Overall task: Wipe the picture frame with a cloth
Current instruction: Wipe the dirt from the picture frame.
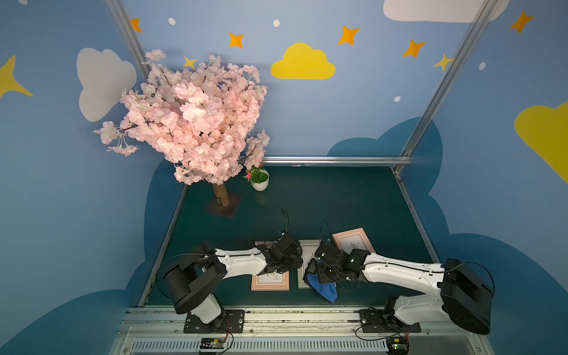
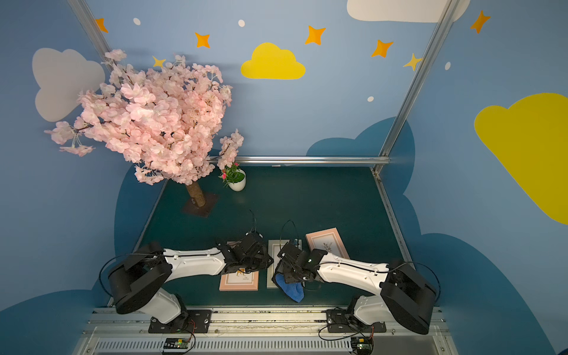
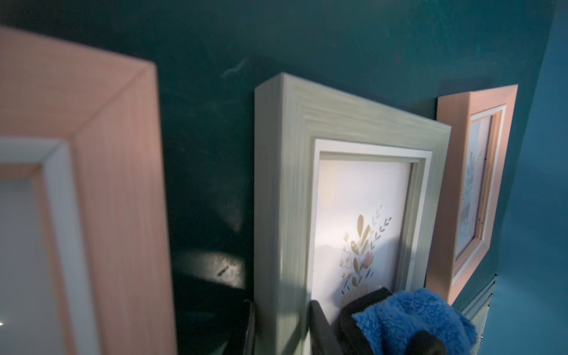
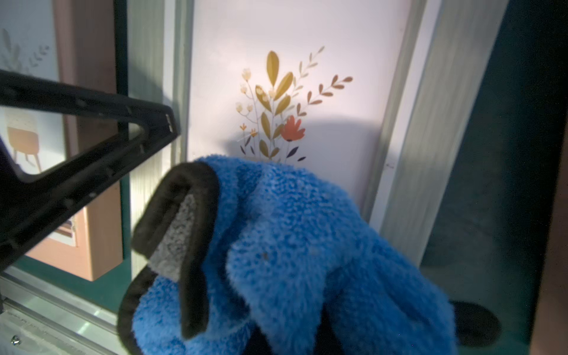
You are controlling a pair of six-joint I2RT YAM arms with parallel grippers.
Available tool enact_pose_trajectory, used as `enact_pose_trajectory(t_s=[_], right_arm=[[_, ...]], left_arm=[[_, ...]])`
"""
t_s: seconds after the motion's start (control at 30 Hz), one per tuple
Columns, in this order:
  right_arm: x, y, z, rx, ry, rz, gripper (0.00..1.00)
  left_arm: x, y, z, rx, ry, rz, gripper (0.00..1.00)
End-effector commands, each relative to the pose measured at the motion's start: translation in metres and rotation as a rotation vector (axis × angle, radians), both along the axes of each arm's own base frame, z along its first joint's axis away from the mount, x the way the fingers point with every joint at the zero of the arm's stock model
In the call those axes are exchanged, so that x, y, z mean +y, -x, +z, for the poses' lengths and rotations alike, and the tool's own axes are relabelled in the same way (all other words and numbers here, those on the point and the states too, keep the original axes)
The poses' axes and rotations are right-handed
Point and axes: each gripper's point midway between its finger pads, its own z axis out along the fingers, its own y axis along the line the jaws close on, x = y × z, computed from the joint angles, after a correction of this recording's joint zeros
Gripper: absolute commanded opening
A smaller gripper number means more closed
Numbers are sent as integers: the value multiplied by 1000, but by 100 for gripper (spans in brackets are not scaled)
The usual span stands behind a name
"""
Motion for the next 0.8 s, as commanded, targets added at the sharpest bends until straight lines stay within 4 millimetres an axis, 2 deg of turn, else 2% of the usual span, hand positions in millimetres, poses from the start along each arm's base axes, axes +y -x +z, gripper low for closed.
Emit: enact_pose_trajectory(t_s=[0.0, 0.23, 0.27, 0.4, 0.57, 0.67, 0.77], right_arm=[[-48, 21, -25, 87, 216, -10, 0], [-43, -17, -24, 53, 153, -46, 0], [-34, -30, -17, 37, 113, -54, 0], [-20, -65, -10, 25, 87, -57, 0], [-9, -97, -11, 13, 87, -55, 0], [-4, -105, -13, 22, 81, -55, 0], [-3, -102, -15, 38, 76, -50, 0]], left_arm=[[64, 45, -58, 200, -266, 33, 3], [67, 47, -57, 193, -273, 27, 3], [68, 47, -57, 192, -274, 27, 3], [68, 47, -58, 192, -276, 28, 3], [71, 49, -60, 193, -280, 33, 3], [73, 49, -59, 190, -283, 37, 3], [73, 49, -58, 185, -278, 40, 3]])
